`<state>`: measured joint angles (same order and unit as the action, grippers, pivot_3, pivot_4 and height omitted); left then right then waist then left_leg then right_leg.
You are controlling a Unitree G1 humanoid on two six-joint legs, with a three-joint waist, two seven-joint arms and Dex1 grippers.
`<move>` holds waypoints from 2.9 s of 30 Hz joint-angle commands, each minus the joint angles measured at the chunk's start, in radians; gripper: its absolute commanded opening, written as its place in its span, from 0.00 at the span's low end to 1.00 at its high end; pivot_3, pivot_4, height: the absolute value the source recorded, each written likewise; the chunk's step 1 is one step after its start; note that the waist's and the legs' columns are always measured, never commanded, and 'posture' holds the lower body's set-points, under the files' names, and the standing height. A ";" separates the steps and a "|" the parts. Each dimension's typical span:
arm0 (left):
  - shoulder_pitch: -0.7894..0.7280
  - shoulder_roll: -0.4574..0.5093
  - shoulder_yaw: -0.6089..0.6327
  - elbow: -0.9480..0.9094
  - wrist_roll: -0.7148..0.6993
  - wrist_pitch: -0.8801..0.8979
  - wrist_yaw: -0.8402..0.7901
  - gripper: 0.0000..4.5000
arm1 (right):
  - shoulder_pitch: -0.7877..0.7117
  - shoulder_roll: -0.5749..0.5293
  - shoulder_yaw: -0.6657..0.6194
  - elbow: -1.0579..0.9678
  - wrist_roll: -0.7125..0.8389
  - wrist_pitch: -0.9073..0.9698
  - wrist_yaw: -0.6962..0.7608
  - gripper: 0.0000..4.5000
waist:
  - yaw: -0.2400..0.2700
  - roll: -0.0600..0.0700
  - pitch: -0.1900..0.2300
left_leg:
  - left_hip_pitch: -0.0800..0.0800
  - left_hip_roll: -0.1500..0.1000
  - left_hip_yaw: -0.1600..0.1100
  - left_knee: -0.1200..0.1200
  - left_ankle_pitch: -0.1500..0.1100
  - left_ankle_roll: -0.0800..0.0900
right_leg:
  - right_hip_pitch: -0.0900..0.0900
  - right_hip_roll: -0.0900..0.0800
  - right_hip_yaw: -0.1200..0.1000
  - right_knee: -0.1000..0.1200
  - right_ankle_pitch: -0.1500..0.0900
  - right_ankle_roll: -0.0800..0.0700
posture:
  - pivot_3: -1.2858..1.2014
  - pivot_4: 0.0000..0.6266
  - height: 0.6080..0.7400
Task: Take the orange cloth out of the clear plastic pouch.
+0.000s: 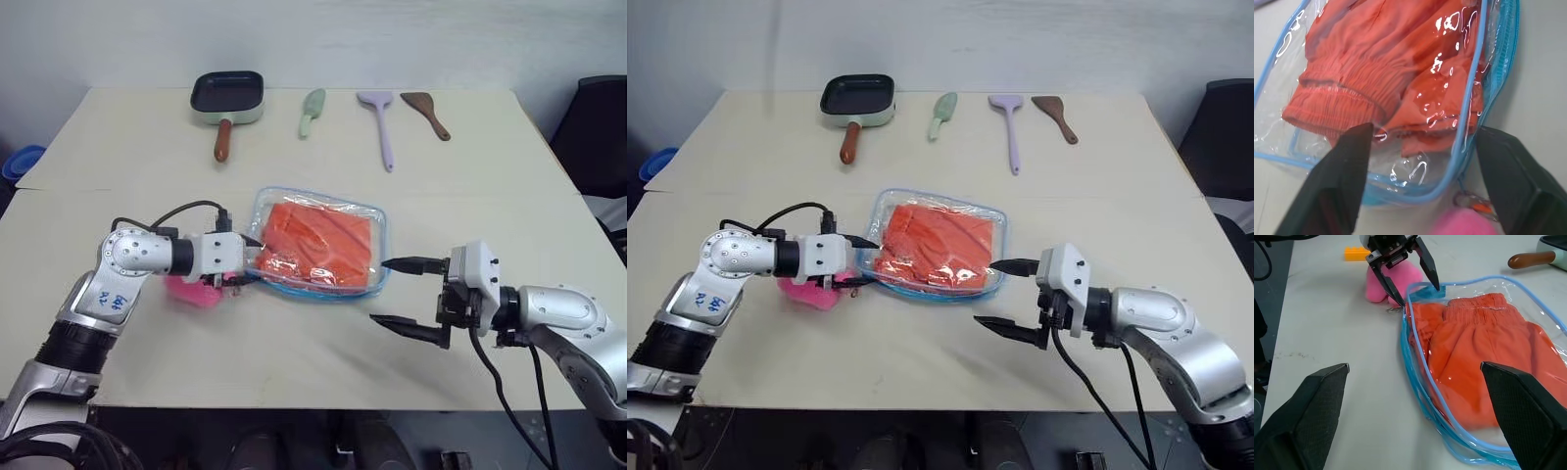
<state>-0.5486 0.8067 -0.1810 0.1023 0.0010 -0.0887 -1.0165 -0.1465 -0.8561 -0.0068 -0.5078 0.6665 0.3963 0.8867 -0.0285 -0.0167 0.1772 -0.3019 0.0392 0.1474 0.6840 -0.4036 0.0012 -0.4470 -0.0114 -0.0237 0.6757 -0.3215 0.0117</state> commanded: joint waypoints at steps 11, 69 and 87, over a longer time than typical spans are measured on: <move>-0.011 -0.029 0.030 -0.051 -0.083 0.125 -0.071 0.02 | 0.009 0.011 -0.053 -0.022 -0.033 -0.011 0.011 1.00 | 0.001 0.000 0.000 | 0.000 0.000 0.000 0.000 0.000 0.000 | 0.000 0.000 0.000 0.001 0.000 0.000 | 0.52 0.24 1.00; 0.063 -0.116 0.038 -0.187 -0.143 0.314 0.019 0.01 | 0.003 0.128 0.088 0.131 -0.428 -0.231 0.048 0.40 | 0.001 0.000 0.000 | 0.001 0.000 0.000 0.001 0.000 -0.001 | 0.000 0.000 0.001 0.002 0.000 0.000 | 0.52 0.24 1.00; 0.082 -0.172 0.138 -0.323 -0.333 0.636 0.085 0.00 | -0.213 0.242 0.178 0.323 -0.572 -0.319 -0.014 0.88 | -0.001 0.000 0.000 | 0.001 0.000 0.000 0.002 0.001 -0.001 | 0.000 0.000 0.001 0.003 0.000 0.000 | 0.52 0.24 1.00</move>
<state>-0.4711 0.6255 -0.0575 -0.1837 -0.3235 0.5619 -0.9368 -0.3426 -0.6221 0.1677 -0.1885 0.1073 0.1028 0.8816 -0.0300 -0.0167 0.1770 -0.3007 0.0388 0.1474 0.6857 -0.4030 0.0002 -0.4470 -0.0112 -0.0226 0.6792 -0.3215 0.0115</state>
